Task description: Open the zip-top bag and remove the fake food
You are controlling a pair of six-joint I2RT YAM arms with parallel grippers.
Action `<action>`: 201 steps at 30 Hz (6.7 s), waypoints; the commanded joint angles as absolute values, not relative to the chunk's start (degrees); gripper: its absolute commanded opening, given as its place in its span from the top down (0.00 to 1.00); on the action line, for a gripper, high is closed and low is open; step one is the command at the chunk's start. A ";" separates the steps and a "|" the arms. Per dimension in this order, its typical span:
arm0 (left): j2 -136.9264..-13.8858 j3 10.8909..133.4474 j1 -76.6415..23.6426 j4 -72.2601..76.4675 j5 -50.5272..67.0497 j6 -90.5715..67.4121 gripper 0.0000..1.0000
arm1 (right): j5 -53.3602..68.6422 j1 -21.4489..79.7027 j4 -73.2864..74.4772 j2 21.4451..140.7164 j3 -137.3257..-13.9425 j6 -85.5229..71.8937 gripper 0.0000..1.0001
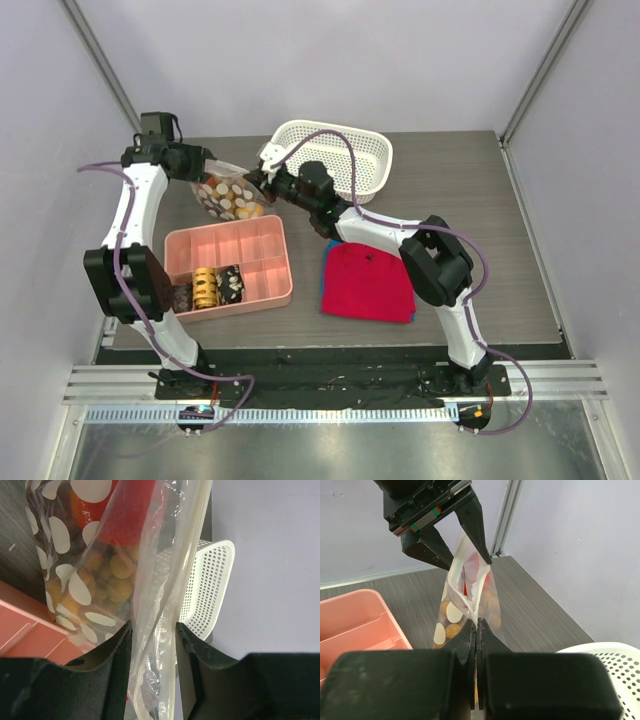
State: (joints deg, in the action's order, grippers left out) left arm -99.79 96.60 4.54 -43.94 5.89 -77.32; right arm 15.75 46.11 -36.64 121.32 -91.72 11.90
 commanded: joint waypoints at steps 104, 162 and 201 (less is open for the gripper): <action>-101.43 98.53 1.67 -23.91 31.73 -34.54 1.00 | 2.65 44.56 10.27 140.80 -132.80 -23.21 0.81; -106.87 103.17 6.33 -29.97 26.54 -39.82 1.00 | 0.27 42.63 -16.08 129.74 -135.63 -9.32 0.99; -114.17 116.55 8.17 -23.20 35.16 -45.79 1.00 | -8.45 25.31 -10.74 131.48 -115.04 -7.83 0.20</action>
State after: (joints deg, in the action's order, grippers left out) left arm -113.89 114.63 7.97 -27.66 32.01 -44.80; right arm -6.00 25.23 -13.85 131.15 -108.66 -11.84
